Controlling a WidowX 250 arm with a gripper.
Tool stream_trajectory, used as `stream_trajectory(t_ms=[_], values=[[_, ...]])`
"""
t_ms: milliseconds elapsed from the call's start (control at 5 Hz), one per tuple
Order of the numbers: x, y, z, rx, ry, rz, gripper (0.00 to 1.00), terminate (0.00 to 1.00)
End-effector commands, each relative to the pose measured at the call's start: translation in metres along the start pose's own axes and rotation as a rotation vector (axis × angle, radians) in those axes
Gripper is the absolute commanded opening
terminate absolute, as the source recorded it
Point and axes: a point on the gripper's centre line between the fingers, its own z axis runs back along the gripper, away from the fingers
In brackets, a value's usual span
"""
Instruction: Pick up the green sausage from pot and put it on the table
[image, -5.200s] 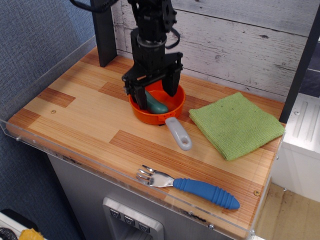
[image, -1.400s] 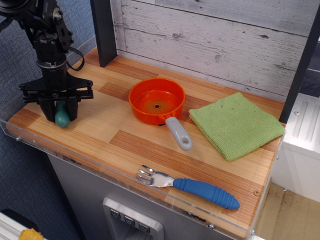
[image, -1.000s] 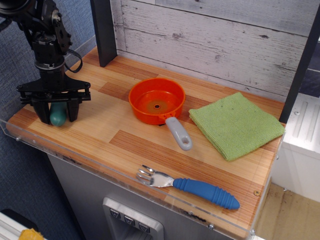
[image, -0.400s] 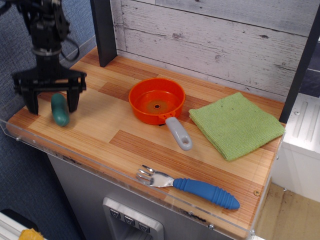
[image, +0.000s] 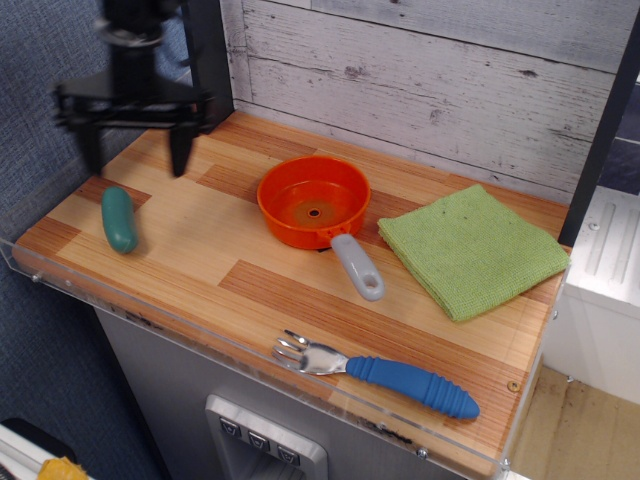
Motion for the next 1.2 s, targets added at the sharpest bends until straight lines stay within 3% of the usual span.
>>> stream_trajectory(t_ms=[0,400,600,800,1000], values=[[-0.025,-0.052,0.038,-0.021,-0.031,-0.146,1.0,0.0],[-0.069,-0.09,0.054,-0.096,-0.036,-0.309,1.0,0.0],[-0.087,-0.101,0.065,-0.199,-0.031,-0.383,1.0,0.0],[-0.108,-0.115,0.075,-0.251,-0.012,-0.448,1.0,0.0],[-0.108,-0.115,0.075,-0.251,-0.012,-0.448,1.0,0.0]])
